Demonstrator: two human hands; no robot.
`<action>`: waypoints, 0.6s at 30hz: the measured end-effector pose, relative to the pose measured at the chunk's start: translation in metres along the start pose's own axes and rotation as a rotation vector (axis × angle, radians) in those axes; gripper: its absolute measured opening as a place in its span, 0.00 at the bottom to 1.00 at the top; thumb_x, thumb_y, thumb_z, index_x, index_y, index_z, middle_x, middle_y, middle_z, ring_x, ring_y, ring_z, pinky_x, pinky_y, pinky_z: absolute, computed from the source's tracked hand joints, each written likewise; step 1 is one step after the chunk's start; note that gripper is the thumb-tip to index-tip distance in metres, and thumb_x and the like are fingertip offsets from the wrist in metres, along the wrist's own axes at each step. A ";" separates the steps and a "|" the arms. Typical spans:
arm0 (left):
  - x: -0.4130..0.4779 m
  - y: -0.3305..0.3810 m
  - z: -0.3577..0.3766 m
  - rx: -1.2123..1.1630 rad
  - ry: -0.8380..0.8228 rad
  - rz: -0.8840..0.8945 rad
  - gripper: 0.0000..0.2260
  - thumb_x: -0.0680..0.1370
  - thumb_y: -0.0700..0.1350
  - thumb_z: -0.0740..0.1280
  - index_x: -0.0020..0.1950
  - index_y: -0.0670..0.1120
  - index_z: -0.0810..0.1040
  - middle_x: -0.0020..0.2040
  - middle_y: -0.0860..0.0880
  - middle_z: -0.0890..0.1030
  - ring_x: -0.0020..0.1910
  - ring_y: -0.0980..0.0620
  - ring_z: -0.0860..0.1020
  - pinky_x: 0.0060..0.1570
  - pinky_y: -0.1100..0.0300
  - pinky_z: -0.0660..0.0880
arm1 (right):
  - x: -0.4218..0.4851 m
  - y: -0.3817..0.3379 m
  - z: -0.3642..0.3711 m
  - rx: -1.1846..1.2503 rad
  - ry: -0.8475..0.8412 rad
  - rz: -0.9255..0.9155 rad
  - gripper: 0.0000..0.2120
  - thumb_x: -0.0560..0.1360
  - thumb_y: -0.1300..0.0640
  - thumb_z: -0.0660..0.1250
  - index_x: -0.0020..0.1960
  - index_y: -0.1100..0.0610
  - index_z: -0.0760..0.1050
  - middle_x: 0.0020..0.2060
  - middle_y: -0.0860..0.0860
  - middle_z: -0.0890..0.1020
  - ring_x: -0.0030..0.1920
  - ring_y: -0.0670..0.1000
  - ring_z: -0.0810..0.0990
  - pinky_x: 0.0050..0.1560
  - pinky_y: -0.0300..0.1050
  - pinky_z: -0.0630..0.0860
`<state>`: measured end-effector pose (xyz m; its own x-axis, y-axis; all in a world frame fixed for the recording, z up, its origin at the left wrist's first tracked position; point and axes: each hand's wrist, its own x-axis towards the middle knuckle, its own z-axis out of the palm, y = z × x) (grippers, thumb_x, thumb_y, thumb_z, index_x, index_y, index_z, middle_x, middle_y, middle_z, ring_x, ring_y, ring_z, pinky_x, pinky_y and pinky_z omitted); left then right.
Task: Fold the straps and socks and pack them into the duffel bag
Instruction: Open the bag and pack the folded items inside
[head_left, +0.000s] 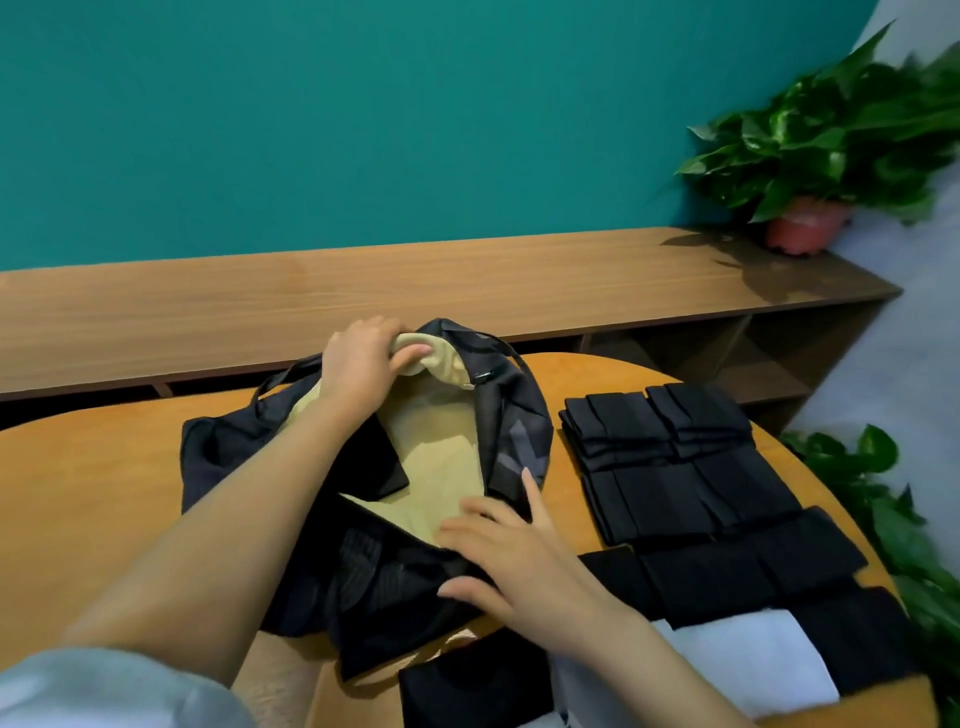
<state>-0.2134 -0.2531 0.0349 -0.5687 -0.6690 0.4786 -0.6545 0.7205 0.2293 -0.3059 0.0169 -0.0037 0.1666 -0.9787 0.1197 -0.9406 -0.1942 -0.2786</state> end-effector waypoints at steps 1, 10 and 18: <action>-0.002 0.000 0.001 -0.005 0.004 -0.006 0.18 0.78 0.61 0.62 0.48 0.47 0.80 0.44 0.47 0.80 0.45 0.44 0.76 0.40 0.51 0.70 | 0.002 0.001 0.002 -0.039 0.004 0.007 0.25 0.80 0.36 0.48 0.69 0.48 0.69 0.71 0.45 0.69 0.77 0.50 0.54 0.74 0.65 0.36; -0.014 -0.003 -0.015 0.029 0.017 -0.107 0.20 0.78 0.60 0.64 0.44 0.44 0.81 0.40 0.44 0.80 0.41 0.41 0.76 0.36 0.49 0.71 | 0.010 -0.020 0.017 0.431 -0.176 -0.005 0.21 0.82 0.46 0.57 0.72 0.54 0.65 0.74 0.46 0.66 0.77 0.43 0.53 0.74 0.44 0.60; -0.028 0.013 -0.021 -0.114 -0.004 -0.137 0.16 0.79 0.59 0.63 0.50 0.48 0.81 0.44 0.49 0.81 0.44 0.45 0.76 0.40 0.48 0.73 | -0.045 0.075 -0.029 0.197 0.249 0.206 0.18 0.78 0.51 0.64 0.68 0.42 0.70 0.70 0.37 0.68 0.72 0.38 0.62 0.72 0.45 0.63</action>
<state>-0.1955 -0.2214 0.0417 -0.4803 -0.7628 0.4329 -0.6651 0.6385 0.3871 -0.3924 0.0478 -0.0025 -0.1197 -0.9571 0.2637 -0.8677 -0.0282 -0.4963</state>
